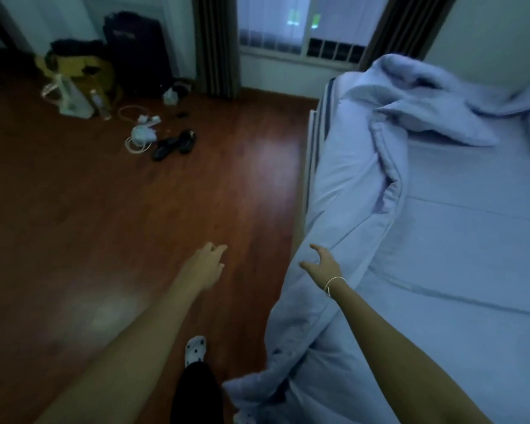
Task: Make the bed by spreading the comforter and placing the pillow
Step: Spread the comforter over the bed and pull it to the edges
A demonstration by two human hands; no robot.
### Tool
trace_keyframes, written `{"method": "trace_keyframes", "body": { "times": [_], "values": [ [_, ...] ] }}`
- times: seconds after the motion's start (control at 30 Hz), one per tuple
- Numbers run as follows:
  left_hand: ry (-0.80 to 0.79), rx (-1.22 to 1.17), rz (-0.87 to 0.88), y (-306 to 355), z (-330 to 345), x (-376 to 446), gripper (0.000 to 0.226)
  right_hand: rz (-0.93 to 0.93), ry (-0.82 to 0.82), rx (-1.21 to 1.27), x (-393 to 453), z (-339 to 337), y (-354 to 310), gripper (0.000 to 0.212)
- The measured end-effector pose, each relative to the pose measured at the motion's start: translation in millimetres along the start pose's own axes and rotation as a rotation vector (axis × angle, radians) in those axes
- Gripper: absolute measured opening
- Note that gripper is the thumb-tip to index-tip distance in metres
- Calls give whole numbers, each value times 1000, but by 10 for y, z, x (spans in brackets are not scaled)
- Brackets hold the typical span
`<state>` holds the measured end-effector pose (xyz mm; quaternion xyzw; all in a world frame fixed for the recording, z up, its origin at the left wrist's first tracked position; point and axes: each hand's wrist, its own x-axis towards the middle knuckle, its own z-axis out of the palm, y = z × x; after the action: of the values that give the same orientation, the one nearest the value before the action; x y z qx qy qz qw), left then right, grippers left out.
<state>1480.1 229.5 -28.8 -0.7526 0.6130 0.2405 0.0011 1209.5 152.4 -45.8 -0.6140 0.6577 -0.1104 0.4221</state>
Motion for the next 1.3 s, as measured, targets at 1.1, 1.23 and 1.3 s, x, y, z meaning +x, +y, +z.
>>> {"method": "trace_keyframes", "body": {
  "times": [1.1, 1.23, 1.3],
  "values": [
    [-82, 253, 832, 2479, -2183, 5758, 59, 364, 471, 143, 4146, -1876, -1113, 63],
    [-110, 274, 843, 2706, -2328, 6411, 59, 343, 444, 154, 4814, -2090, -1300, 63],
    [-120, 269, 852, 2843, -2409, 6813, 60, 345, 458, 137, 5206, -2272, -1330, 63]
  ]
}}
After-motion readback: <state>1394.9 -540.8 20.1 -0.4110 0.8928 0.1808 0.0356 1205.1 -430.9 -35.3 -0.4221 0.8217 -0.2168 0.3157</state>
